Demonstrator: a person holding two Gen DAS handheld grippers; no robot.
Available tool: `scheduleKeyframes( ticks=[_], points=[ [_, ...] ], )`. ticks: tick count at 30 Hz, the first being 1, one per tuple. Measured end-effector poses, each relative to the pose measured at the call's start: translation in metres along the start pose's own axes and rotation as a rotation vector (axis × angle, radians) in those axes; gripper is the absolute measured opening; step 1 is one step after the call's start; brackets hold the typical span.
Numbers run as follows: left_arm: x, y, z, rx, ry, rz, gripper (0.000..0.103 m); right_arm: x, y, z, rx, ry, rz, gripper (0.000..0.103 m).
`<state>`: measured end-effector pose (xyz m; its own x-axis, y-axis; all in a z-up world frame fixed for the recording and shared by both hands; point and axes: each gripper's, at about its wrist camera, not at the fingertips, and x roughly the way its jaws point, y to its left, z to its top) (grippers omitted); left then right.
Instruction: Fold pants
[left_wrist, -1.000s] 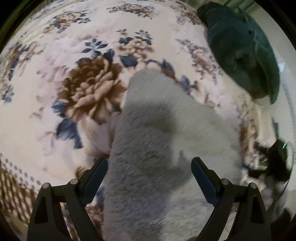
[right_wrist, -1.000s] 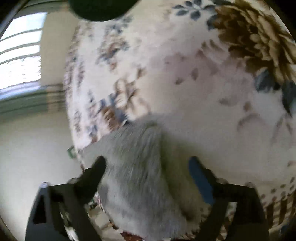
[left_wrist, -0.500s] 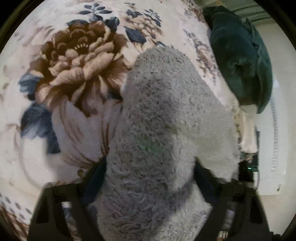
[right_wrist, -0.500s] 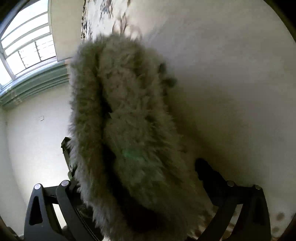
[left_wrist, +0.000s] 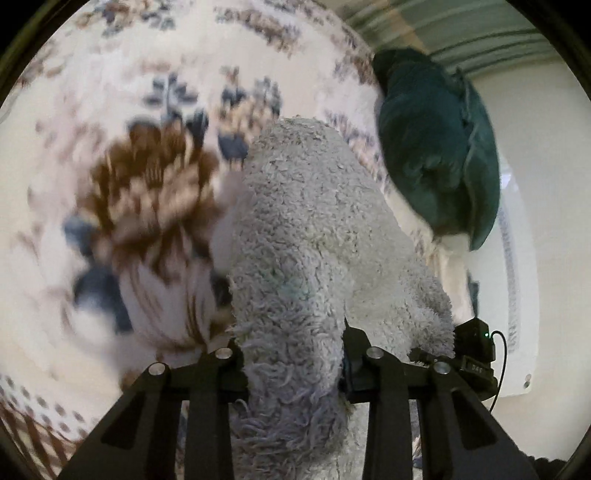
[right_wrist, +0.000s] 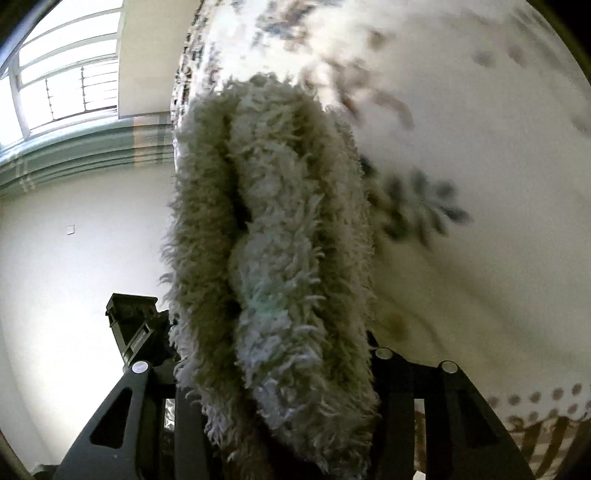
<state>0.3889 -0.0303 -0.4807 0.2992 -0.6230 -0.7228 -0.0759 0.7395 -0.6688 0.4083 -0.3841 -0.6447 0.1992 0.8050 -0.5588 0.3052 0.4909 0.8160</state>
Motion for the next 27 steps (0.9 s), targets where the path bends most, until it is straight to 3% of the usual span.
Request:
scheduleKeyframes(
  ticks=[5, 8, 13, 18, 22, 25, 27],
  points=[
    [-0.037, 0.008, 0.084, 0.014, -0.079, -0.030, 0.029, 0.024, 0.077, 0.055, -0.059, -0.021, 0.015, 0.046],
    [-0.048, 0.026, 0.155, 0.011, -0.105, -0.036, 0.029, 0.055, 0.129, 0.098, -0.082, -0.042, 0.023, 0.046],
    [-0.045, 0.063, 0.287, 0.043, -0.128, -0.003, 0.029, 0.138, 0.197, 0.198, -0.098, -0.061, 0.045, 0.046],
    [-0.028, 0.107, 0.389, 0.057, -0.160, 0.027, 0.030, 0.219, 0.255, 0.307, -0.129, -0.063, 0.032, 0.046],
    [0.001, 0.159, 0.438, 0.000, -0.134, 0.055, 0.032, 0.282, 0.277, 0.381, -0.160, -0.054, -0.054, 0.048],
    [0.024, 0.192, 0.450, -0.047, -0.079, 0.107, 0.036, 0.310, 0.270, 0.401, -0.115, -0.019, -0.156, 0.061],
    [0.026, 0.201, 0.451, -0.066, -0.085, 0.087, 0.041, 0.317, 0.268, 0.405, -0.111, -0.013, -0.217, 0.070]
  ],
)
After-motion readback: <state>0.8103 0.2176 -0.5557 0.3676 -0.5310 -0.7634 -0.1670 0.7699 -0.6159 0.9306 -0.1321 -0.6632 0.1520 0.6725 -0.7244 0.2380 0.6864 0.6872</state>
